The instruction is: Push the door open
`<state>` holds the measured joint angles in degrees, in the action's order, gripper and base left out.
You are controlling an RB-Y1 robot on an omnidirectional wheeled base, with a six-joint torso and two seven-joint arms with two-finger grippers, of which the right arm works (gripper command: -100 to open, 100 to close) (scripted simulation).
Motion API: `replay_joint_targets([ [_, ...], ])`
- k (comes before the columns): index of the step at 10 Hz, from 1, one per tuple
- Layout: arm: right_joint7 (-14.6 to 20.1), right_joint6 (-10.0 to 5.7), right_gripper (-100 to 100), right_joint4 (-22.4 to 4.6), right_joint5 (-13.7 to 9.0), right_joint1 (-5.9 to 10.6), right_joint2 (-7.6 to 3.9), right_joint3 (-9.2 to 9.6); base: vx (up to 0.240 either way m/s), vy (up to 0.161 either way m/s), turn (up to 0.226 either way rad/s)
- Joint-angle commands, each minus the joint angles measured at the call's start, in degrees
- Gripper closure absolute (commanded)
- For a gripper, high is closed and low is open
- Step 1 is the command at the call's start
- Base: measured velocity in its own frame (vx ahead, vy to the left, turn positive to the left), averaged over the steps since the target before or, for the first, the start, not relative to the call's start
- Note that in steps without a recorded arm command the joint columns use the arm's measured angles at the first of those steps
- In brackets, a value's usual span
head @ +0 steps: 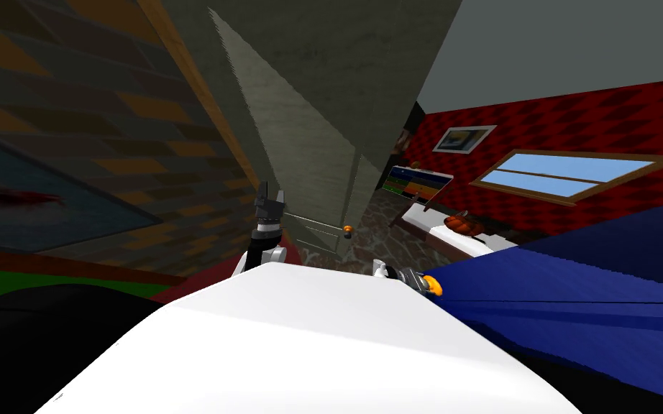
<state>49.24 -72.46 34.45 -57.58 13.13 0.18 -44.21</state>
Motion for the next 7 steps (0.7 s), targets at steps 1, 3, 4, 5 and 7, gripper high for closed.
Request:
replay_joint_targets([
  [1,0.28,-1.58,100,-0.74,-0.91,0.20,-1.46,-1.13,0.018,-0.190,0.135],
  [3,0.00,-2.64,100,-0.84,-2.15,0.26,-2.14,-2.51,0.011,-0.177,0.100],
  [4,-0.30,-3.81,100,-0.95,-3.51,0.32,-2.56,-4.02,0.014,-0.170,0.122],
  [5,-0.51,-4.59,100,-1.02,-4.43,0.37,-2.65,-5.04,0.014,-0.189,0.176],
  [7,-0.98,-6.38,100,-1.19,-6.51,0.46,-2.31,-7.35,0.001,-0.211,0.143],
])
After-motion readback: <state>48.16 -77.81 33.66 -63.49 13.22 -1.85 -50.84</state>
